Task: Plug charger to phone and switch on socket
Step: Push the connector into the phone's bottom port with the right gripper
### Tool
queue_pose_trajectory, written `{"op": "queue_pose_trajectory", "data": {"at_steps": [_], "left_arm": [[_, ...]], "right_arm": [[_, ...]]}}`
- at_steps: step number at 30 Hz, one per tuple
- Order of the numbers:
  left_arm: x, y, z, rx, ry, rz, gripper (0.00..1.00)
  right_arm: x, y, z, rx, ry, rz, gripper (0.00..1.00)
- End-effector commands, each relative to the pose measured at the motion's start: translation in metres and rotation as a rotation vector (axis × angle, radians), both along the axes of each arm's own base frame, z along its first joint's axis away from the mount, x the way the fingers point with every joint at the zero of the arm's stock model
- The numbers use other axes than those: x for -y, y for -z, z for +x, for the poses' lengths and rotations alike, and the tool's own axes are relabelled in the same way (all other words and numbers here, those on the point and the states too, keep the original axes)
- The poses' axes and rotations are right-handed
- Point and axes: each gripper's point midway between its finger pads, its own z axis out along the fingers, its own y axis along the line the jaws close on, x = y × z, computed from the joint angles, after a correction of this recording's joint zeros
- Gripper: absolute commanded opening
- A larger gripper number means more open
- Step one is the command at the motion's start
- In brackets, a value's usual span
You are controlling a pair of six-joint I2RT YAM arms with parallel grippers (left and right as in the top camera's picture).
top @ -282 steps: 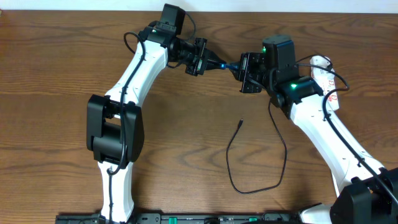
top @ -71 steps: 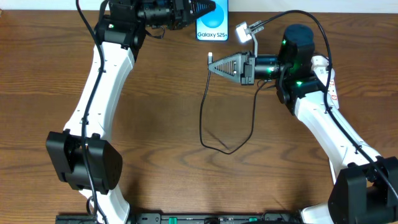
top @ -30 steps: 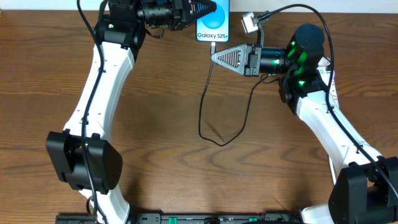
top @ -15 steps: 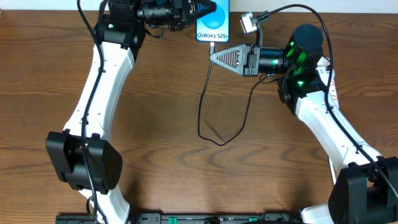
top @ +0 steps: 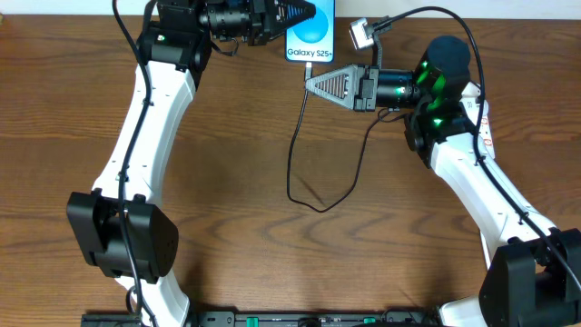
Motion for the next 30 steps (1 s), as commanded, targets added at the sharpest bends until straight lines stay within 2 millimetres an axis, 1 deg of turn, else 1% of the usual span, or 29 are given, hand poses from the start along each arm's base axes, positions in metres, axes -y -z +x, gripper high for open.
{"op": "queue_pose_trajectory", "data": {"at_steps": [1, 14, 19, 30], "left_arm": [[0.000, -0.008, -0.009, 0.015, 0.047, -0.015, 0.07], [0.000, -0.008, -0.012, 0.014, 0.066, -0.019, 0.07], [0.000, -0.008, -0.012, 0.014, 0.066, -0.019, 0.07], [0.000, -0.009, -0.013, 0.014, 0.069, -0.020, 0.07]], "right_arm": [[0.002, -0.009, 0.007, -0.002, 0.050, 0.011, 0.01], [0.003, -0.009, 0.013, -0.044, 0.083, 0.018, 0.01], [0.004, -0.010, 0.017, -0.086, 0.108, 0.026, 0.01], [0.004, -0.010, 0.022, -0.089, 0.138, 0.030, 0.01]]}}
